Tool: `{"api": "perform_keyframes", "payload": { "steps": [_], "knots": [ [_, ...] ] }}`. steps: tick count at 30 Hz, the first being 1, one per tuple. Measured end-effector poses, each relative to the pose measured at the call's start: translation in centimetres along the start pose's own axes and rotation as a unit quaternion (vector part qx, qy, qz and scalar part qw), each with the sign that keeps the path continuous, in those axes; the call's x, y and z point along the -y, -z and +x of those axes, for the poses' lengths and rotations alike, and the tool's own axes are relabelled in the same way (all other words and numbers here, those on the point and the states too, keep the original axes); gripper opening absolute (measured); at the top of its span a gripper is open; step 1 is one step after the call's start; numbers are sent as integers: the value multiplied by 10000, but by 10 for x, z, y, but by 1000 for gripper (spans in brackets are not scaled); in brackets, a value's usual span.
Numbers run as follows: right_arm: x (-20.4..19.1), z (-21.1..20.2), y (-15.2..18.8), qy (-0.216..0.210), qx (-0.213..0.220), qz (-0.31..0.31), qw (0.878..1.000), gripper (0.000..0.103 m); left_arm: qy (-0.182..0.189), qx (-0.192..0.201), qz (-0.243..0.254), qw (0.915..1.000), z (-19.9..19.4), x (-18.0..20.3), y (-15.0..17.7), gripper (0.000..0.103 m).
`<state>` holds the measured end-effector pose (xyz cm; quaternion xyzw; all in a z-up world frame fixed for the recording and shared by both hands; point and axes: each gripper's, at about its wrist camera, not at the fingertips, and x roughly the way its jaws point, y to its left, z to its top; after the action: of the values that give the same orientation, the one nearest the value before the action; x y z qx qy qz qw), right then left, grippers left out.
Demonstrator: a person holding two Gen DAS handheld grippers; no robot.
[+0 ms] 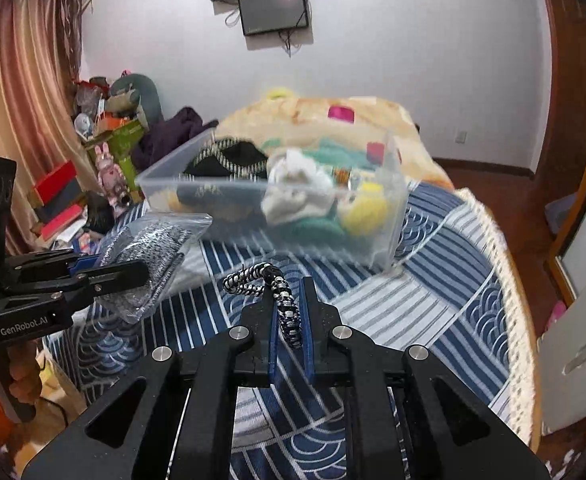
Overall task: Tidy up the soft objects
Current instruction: 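Grasp the bagged grey glove with the left tool while the right tool grasps the braided bracelet, then drop the bagged glove into the box with the left tool while the right tool drops the bracelet in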
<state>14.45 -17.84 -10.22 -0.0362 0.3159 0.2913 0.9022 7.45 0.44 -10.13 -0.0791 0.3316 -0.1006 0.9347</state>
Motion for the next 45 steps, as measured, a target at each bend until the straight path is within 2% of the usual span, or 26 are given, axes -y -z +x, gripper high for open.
{"api": "perform_keyframes", "payload": {
  "steps": [5,11,15,20,28,31,36,39,41,43,45],
  "knots": [
    [2,-12,-23,83,404,-21,9991,9,-128,353,72,9993,-10,0,-25,23],
    [4,-18,-53,161,848,-38,9963,9,-126,591,33,9982,-5,-4,-55,23],
    [5,-10,-69,190,948,2,9953,9,-228,703,57,9972,6,-4,-72,23],
    [4,14,-79,208,807,48,9965,9,-464,649,120,9967,33,-5,-85,23],
    [7,58,-70,112,196,198,9995,9,-660,77,79,9978,91,-14,-85,23],
    [6,65,-63,114,-17,88,9999,9,-657,-80,75,9978,100,-14,-81,24],
    [5,59,-58,168,-105,-40,9998,10,-631,-180,172,9977,100,-11,-77,25],
    [9,55,-60,151,-71,14,9999,23,-585,-169,131,9981,95,-13,-75,31],
    [12,51,-58,129,-28,55,9999,38,-583,-121,86,9982,89,-14,-73,39],
    [12,46,-57,166,11,54,9998,43,-549,-92,43,9984,85,-14,-72,46],
    [12,42,-57,174,40,35,9998,43,-518,-20,11,9987,76,-13,-70,47]
  ]
}}
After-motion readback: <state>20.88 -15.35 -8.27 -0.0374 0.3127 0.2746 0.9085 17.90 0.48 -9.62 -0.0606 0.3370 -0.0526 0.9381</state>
